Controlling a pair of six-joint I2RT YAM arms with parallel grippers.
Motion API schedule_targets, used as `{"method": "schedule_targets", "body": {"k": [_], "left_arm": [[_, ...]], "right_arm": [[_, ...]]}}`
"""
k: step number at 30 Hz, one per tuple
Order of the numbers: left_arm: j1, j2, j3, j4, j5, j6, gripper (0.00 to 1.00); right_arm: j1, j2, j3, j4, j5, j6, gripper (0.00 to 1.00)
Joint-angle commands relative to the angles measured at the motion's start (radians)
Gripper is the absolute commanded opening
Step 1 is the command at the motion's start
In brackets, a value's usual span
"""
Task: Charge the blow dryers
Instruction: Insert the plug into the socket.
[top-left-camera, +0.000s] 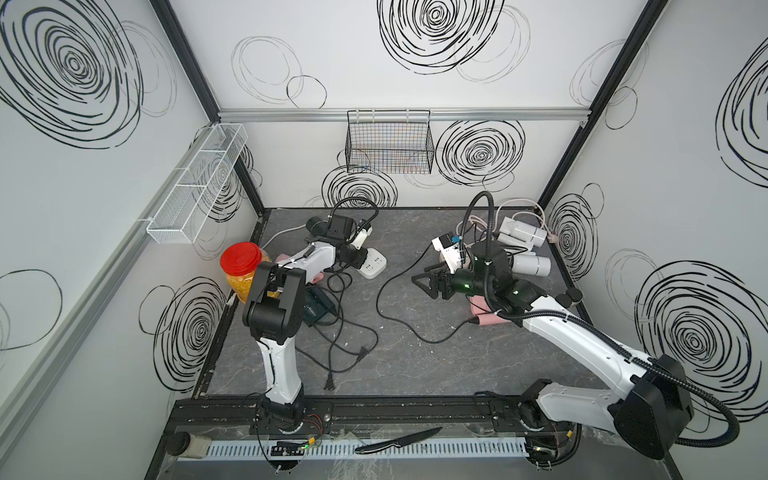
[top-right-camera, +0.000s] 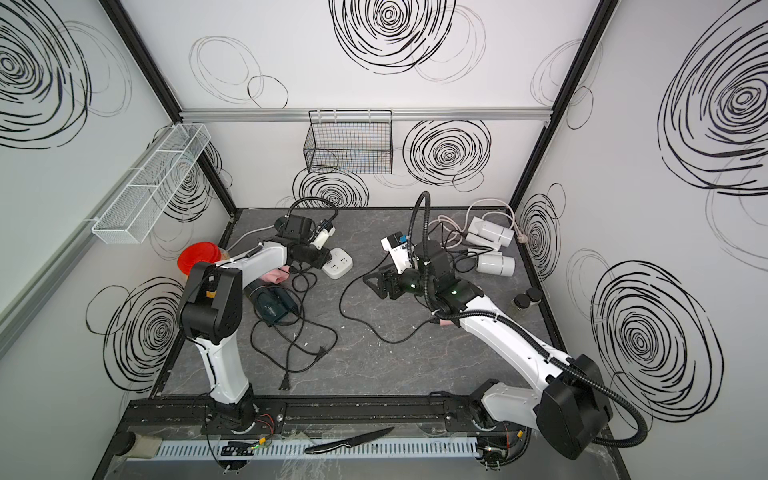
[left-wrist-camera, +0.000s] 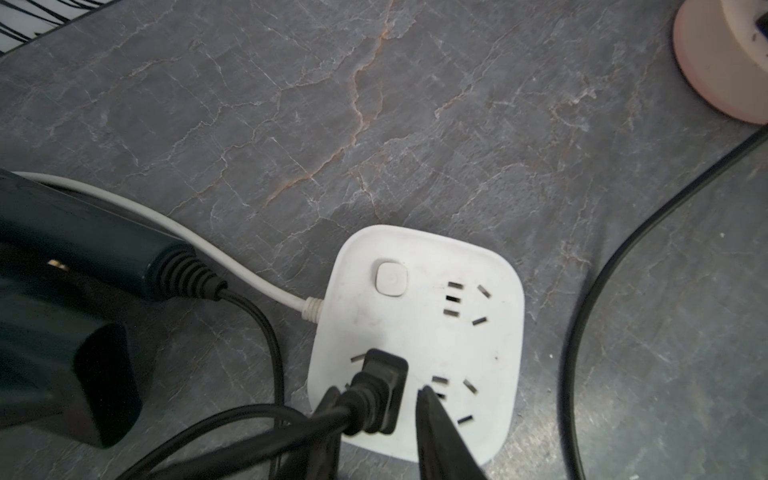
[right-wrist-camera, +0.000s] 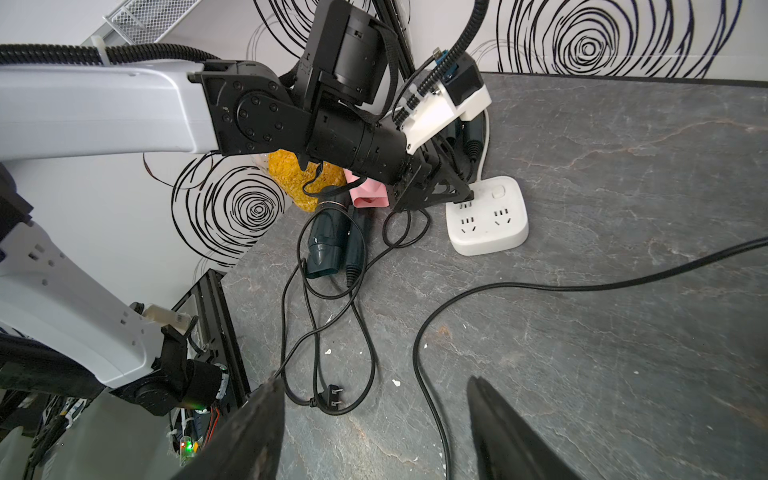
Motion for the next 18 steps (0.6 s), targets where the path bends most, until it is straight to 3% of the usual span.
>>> {"method": "schedule_targets", "body": {"k": [1,9,18], "left_arm": [[0.003,-0.033,0.006,-0.016,0.004,0.019,0.30],[-0.010,0.005,0.047,-0.041,0.003,0.020,0.17],[-0.033,0.047,0.099,-0.105,-0.040,0.058,0.13]], "right_arm": [[0.004,-0.013,-0.020,-0.013,0.001,-0.005,0.72],[0.004,-0.020,-0.020,-0.025,0.012,-0.006,0.72],[0.004,-0.024,-0.020,-0.035,0.013,-0.008,0.72]]}}
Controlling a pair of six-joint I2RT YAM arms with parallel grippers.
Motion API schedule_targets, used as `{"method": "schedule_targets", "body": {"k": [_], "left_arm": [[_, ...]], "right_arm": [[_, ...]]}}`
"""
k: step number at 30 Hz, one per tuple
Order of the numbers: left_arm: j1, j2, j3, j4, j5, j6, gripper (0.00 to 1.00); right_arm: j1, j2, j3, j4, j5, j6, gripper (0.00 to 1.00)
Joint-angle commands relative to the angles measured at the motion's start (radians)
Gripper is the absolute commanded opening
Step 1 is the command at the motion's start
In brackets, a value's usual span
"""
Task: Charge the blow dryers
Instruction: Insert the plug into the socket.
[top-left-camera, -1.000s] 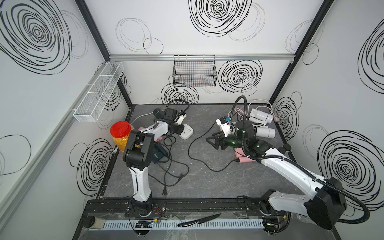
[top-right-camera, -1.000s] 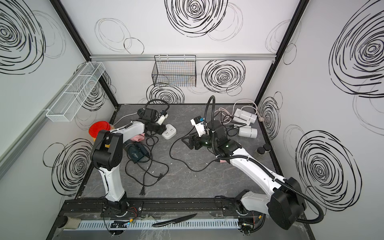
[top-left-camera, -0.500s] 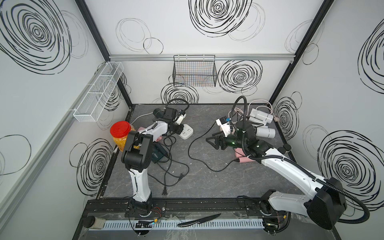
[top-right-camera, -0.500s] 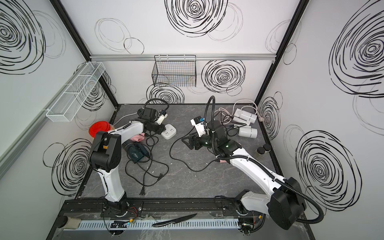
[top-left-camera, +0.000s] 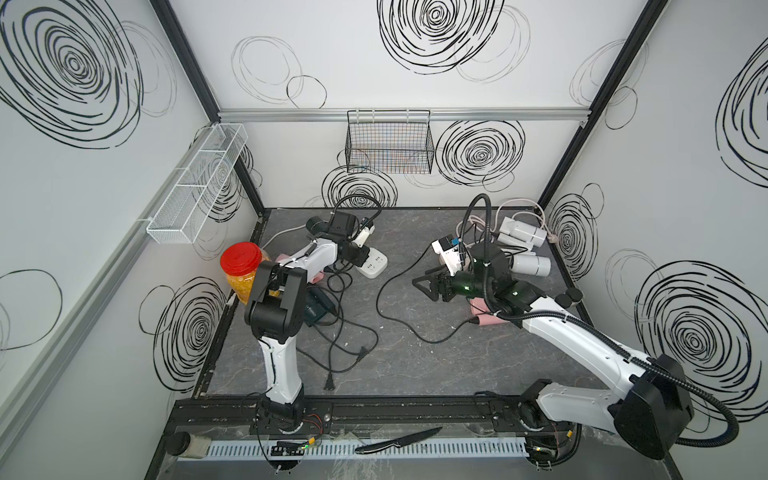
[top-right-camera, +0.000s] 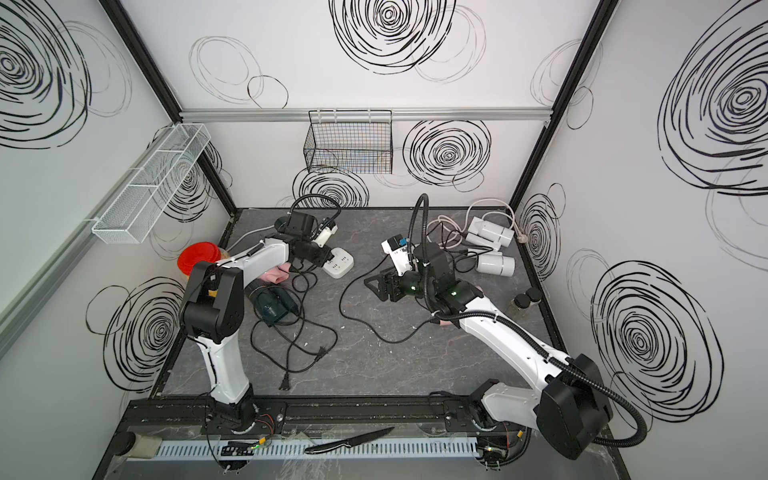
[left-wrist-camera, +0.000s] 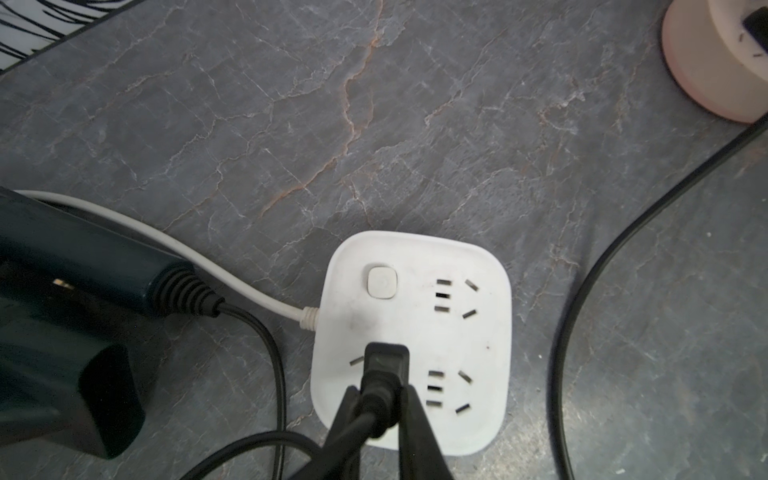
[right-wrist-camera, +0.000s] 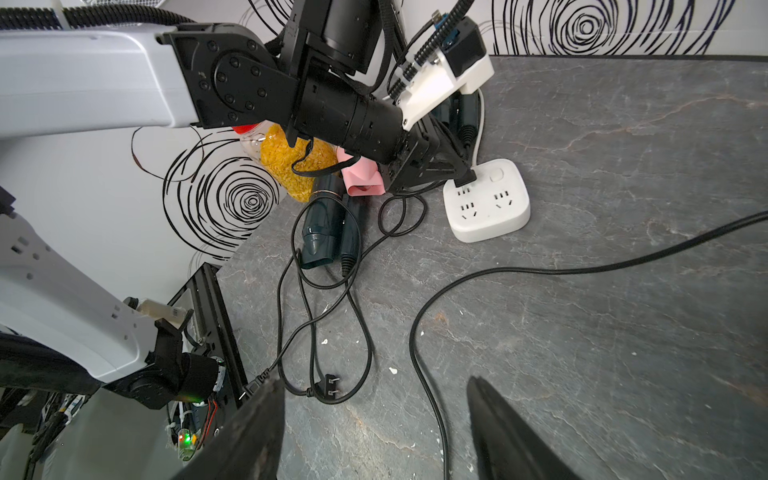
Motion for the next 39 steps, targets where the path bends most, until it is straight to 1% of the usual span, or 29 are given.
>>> {"method": "schedule_targets", "body": {"k": [1,7,22,26,32,35,39], "left_arm": [[-0.015,0.032,0.035,-0.038,-0.030,0.038,0.13],[-0.018,0.035,0.032,-0.042,-0.087,0.047,0.13],[0.019,-0.030,-0.023,-0.056,-0.037,0.056,0.11],[0.019,-0.038,-0.029,-0.056,-0.028,0.058,0.12],[0.013,-0.017,-0.018,-0.062,-0.048,0.059,0.12],[0.013,-0.046,-0.032,-0.038,-0.046,0.055,0.13],[0.007,-0.081,-0.008,-0.047,-0.032,0.050,0.13]], "right_arm": [[0.004,-0.023,-0.007,-0.018,0.008,-0.007,0.72],[0.003,-0.026,-0.009,-0.026,0.015,-0.009,0.72],[0.003,-0.018,-0.011,-0.017,0.014,-0.008,0.72],[0.003,-0.016,-0.014,-0.012,0.010,-0.004,0.72],[0.003,-0.024,-0.011,-0.027,0.017,-0.006,0.72],[0.003,-0.028,-0.018,-0.020,0.020,-0.008,0.72],[0.003,-0.018,-0.018,-0.010,0.006,-0.006,0.72]]}}
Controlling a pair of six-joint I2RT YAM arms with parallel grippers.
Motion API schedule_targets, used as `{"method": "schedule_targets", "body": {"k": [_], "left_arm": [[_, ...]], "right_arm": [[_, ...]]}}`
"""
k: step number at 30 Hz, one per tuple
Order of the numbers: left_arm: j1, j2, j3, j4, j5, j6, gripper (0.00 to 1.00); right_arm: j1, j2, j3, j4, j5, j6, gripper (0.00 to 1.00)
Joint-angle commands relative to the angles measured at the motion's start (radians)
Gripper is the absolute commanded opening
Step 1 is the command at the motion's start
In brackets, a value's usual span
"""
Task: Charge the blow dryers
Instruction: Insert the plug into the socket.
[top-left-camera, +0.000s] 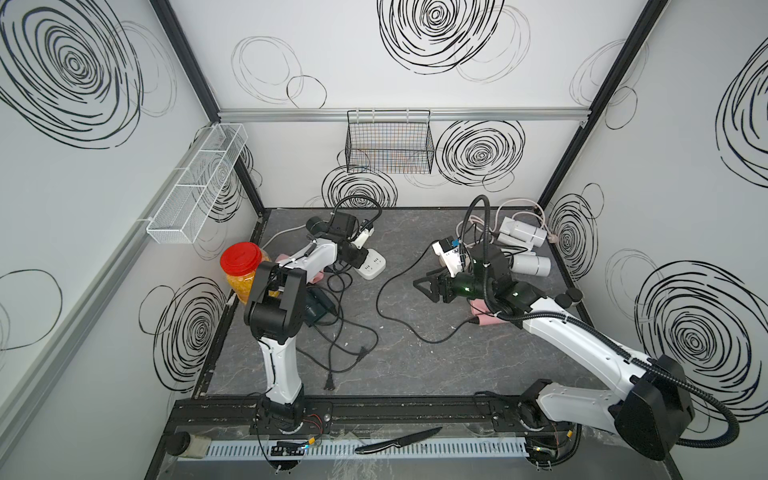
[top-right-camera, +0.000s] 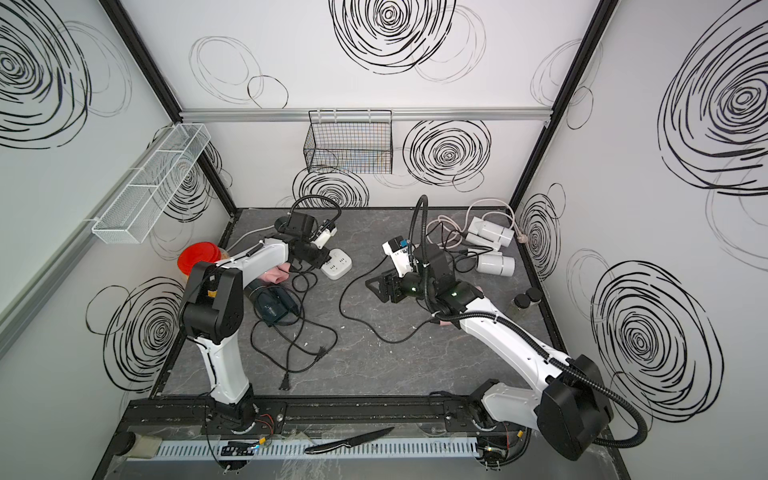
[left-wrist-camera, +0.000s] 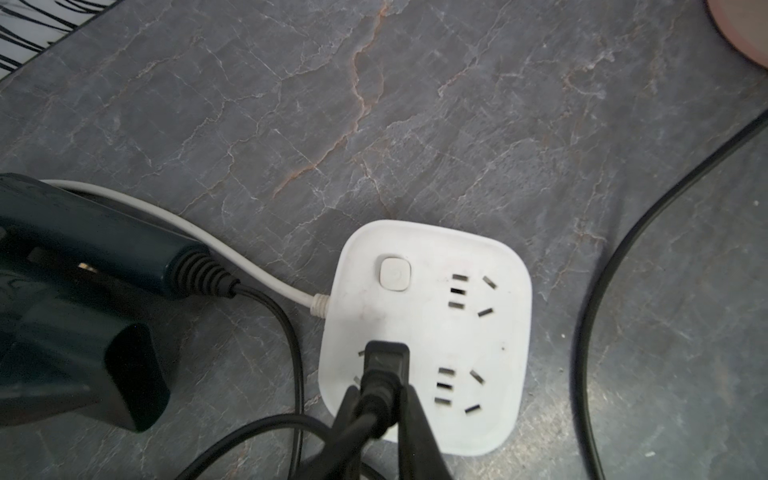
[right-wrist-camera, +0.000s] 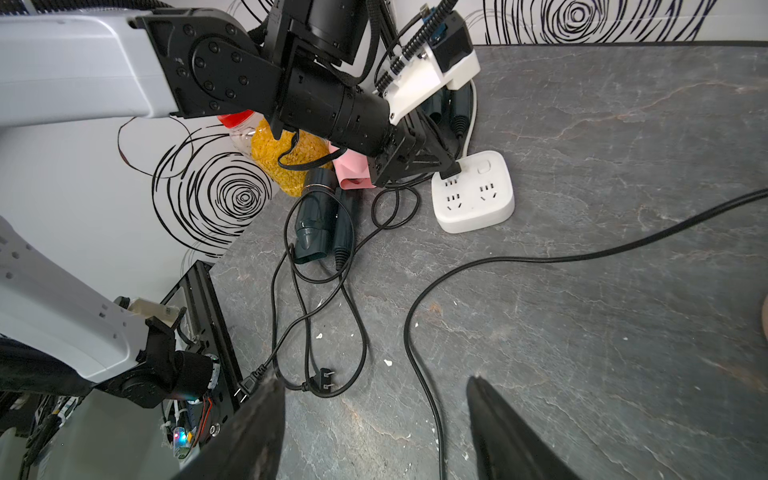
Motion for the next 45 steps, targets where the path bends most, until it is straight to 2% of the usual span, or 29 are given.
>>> {"method": "schedule_targets", "body": {"k": [1,5,10,17,33,45], "left_arm": [[-0.005,-0.065,0.010,-0.022,0.007,0.012,0.13],[-0.006,-0.070,0.010,-0.030,0.005,0.017,0.12],[-0.008,-0.048,0.003,-0.029,0.009,0.015,0.12],[-0.013,-0.021,0.015,-0.032,0.009,0.018,0.12],[-0.019,0.023,0.020,-0.017,-0.012,0.023,0.13],[-0.013,0.015,0.016,0.016,0.029,0.002,0.13]], "right_arm": [[0.004,-0.011,-0.006,0.007,-0.013,-0.005,0.72],[0.010,-0.009,0.001,0.016,-0.019,-0.003,0.76],[0.015,-0.018,0.006,0.011,-0.007,-0.006,1.00],[0.016,-0.040,-0.004,0.013,0.037,-0.013,1.00],[0.015,-0.033,-0.007,0.007,0.045,-0.017,1.00],[0.015,-0.024,-0.008,0.007,0.043,-0.017,1.00]]}}
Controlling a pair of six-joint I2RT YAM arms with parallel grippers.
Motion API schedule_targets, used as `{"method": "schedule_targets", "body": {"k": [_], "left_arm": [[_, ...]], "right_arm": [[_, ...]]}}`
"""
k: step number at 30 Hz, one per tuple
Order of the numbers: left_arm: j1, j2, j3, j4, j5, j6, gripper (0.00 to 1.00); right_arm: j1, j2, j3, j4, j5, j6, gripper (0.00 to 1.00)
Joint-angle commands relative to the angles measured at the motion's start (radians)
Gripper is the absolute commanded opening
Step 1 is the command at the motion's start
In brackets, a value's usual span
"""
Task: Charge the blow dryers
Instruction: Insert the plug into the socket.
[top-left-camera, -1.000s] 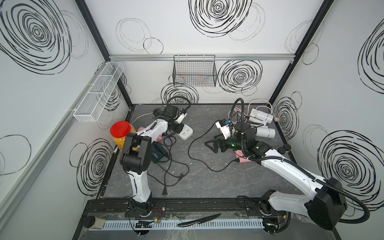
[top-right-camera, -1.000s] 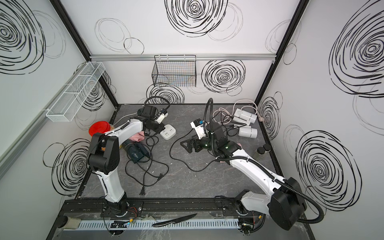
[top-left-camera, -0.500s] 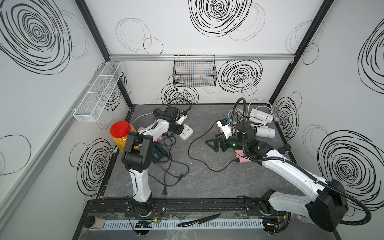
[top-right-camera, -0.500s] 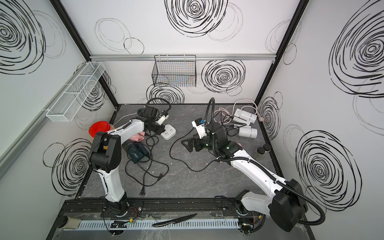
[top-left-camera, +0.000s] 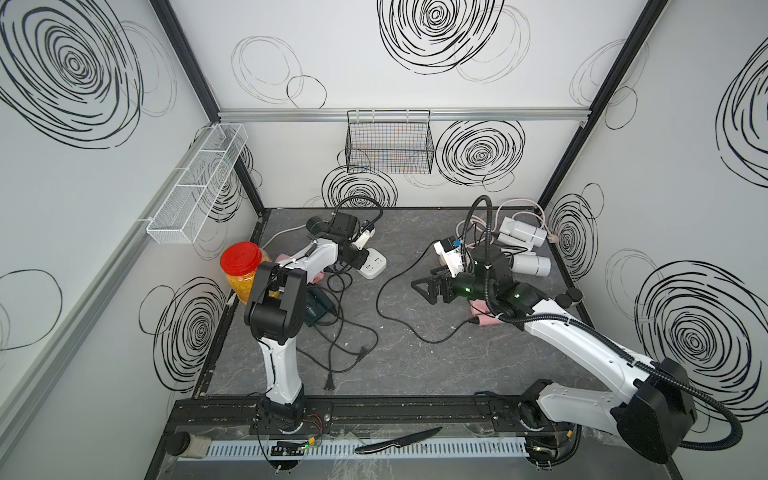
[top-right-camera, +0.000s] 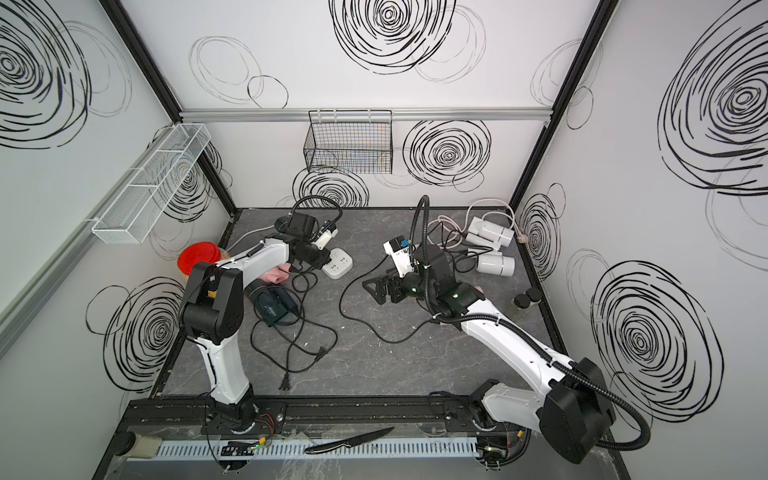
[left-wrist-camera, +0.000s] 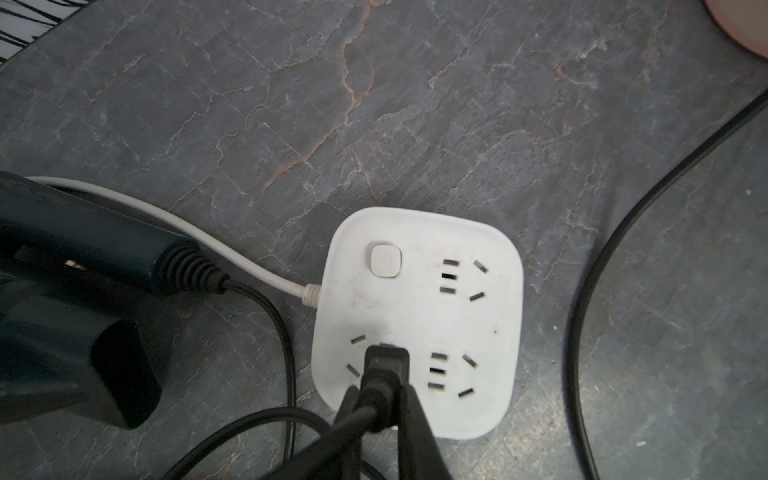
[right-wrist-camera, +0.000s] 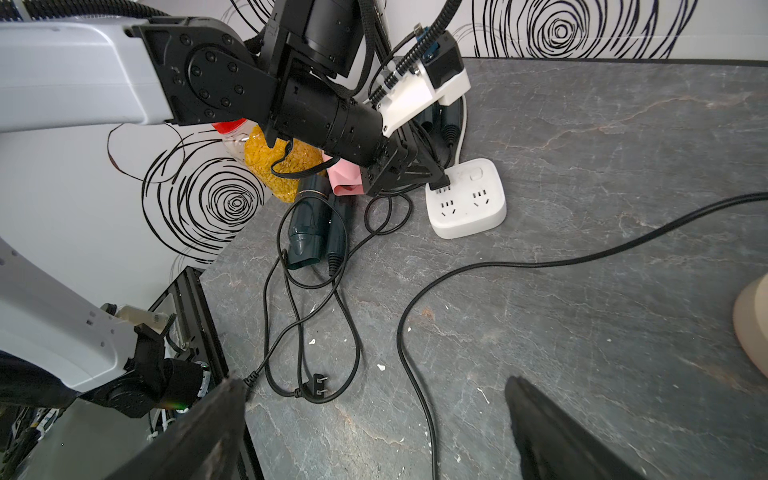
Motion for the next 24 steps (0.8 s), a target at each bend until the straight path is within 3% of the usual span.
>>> {"method": "schedule_targets", "body": {"k": [1,24], "left_arm": [[-0.002,0.001,0.017,0.020,0.020,0.001,0.13],[-0.006,-0.065,0.012,0.007,-0.001,0.001,0.12]], "right_arm": [[0.006,-0.005,-0.007,0.008,0.001,-0.013,1.00],[0.008,0.013,-0.002,0.020,-0.015,-0.006,1.00]]}}
